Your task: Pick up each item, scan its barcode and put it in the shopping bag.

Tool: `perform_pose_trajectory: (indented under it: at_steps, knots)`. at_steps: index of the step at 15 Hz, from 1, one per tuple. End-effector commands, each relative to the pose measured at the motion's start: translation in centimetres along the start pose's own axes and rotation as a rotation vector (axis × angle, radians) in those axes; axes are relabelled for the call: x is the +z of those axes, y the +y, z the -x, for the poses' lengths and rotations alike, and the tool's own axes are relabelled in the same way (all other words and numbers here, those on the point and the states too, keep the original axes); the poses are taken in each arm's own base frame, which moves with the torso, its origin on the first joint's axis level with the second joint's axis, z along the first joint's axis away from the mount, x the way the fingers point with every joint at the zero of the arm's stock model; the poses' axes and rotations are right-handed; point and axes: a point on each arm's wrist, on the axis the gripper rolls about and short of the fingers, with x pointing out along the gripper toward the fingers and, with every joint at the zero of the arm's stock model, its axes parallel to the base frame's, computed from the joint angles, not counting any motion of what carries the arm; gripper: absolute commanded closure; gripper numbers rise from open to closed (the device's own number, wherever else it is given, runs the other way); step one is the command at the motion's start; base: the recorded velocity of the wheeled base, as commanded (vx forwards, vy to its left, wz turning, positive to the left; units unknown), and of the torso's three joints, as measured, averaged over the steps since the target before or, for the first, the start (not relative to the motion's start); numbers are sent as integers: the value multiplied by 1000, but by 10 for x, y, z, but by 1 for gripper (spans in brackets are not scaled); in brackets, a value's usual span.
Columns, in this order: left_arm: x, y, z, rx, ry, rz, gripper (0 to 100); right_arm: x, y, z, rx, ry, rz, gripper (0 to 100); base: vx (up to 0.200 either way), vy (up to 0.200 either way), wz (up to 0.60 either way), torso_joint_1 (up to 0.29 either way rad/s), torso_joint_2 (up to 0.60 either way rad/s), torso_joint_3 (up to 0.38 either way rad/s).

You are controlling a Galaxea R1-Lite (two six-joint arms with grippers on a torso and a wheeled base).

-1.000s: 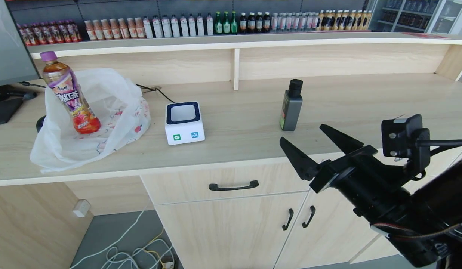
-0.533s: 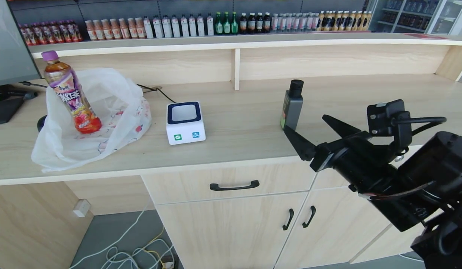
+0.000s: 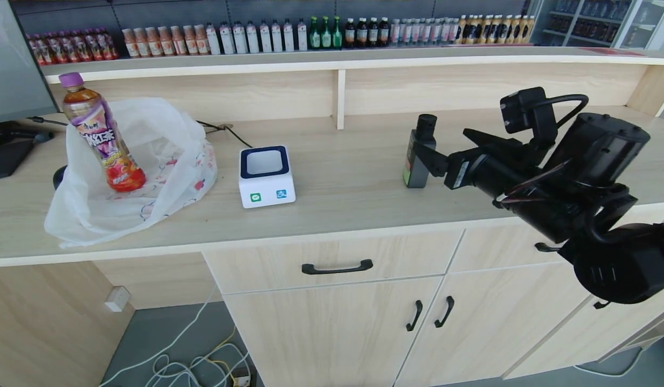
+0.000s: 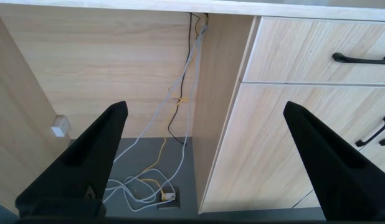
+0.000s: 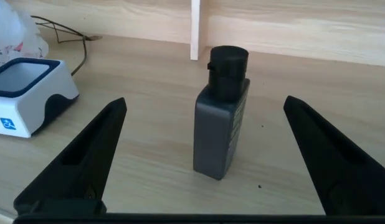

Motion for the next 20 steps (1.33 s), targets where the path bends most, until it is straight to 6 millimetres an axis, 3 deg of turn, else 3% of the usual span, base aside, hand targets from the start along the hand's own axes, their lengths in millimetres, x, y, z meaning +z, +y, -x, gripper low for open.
perform_pose_trajectory:
  at_steps: [1,4,7,20]
  knots:
    - [0,0,0,0,-1,0,0,2,-1,-22,0,7,10,0,0,0,0,0,0,0]
    - [0,0,0,0,-1,0,0,6,-5,-46,-7,3,11,0,0,0,0,0,0,0]
    - [0,0,0,0,-1,0,0,-7,-12,-64,-26,8,12,0,0,0,0,0,0,0]
    - [0,0,0,0,-1,0,0,-35,-10,-83,-79,43,-51,0,0,0,0,0,0,0]
